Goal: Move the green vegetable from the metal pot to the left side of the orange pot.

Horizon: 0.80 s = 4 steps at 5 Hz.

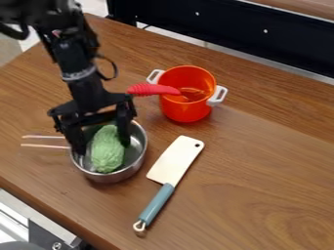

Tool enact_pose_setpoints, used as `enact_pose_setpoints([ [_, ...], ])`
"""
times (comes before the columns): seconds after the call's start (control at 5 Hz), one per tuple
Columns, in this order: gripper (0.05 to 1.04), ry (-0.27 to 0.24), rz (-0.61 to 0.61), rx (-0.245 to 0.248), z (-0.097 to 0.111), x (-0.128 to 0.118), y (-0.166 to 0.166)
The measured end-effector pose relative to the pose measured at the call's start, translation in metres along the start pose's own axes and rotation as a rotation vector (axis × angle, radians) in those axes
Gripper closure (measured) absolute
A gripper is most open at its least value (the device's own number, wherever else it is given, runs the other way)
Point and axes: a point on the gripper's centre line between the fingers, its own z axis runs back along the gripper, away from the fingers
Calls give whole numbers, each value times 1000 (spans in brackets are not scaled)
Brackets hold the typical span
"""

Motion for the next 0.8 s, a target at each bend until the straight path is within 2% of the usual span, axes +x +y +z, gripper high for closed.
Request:
enact_pose_setpoints([
  [0.2, 84, 25, 29, -8, -4, 1, -2],
  [0.4, 125, 23, 46, -6, -7, 2, -2],
  [0.6, 305, 27, 48, -30, -6, 3, -1],
  [0.8, 315, 65, 53, -38, 0, 3, 3],
])
